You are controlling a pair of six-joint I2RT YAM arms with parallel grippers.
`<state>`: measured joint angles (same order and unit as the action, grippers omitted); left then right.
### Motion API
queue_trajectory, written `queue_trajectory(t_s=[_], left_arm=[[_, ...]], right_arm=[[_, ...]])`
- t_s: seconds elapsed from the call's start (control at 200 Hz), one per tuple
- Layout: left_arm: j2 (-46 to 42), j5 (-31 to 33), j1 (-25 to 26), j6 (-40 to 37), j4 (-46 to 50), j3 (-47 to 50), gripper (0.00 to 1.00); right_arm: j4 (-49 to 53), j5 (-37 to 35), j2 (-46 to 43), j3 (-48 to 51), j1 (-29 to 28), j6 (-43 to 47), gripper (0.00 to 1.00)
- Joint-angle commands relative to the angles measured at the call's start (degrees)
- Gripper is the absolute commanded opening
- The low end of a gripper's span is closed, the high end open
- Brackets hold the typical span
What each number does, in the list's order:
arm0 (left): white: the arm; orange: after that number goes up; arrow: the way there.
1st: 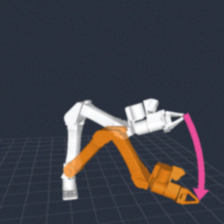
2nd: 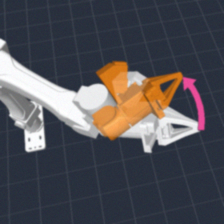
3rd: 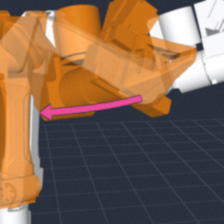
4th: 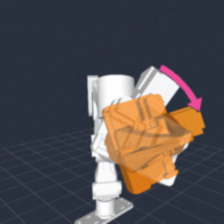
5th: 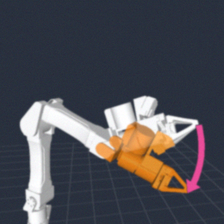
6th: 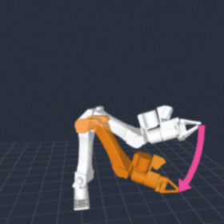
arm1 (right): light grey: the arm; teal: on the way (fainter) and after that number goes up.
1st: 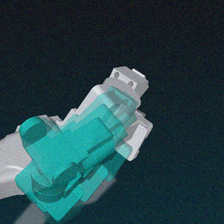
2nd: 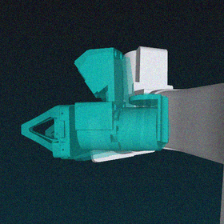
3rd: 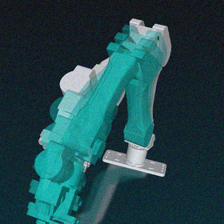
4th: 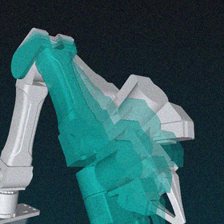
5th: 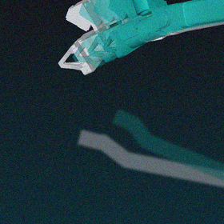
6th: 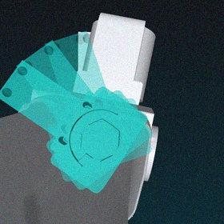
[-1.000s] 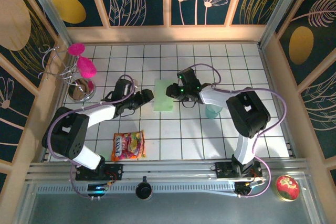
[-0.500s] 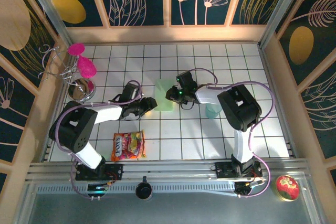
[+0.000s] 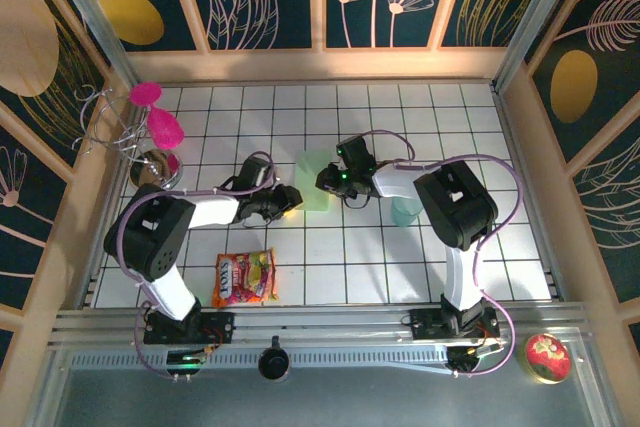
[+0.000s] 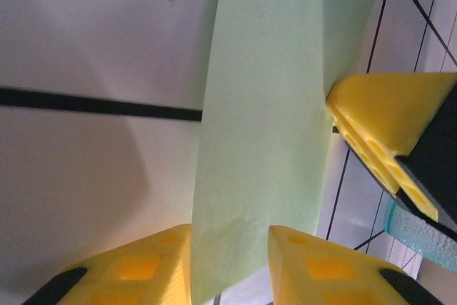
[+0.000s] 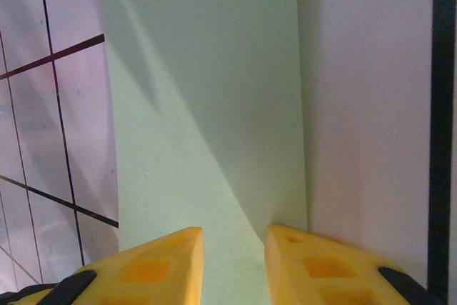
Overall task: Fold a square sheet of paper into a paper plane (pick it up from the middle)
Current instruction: Third fold the triangle at the center of the table.
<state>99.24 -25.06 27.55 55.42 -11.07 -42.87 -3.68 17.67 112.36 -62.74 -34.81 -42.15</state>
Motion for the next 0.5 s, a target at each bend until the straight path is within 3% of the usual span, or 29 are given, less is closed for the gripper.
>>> queue_trajectory(t_s=[0.0, 0.496], left_arm=[[1.5, 0.5, 0.2, -2.6, 1.8, -3.1, 0.30], [6.4, 2.0, -2.4, -7.2, 5.9, -10.5, 0.28]], right_arm=[[2.3, -1.5, 1.7, 0.7, 0.6, -0.2, 0.30], [2.9, -2.1, 1.4, 0.7, 0.8, 0.2, 0.30]])
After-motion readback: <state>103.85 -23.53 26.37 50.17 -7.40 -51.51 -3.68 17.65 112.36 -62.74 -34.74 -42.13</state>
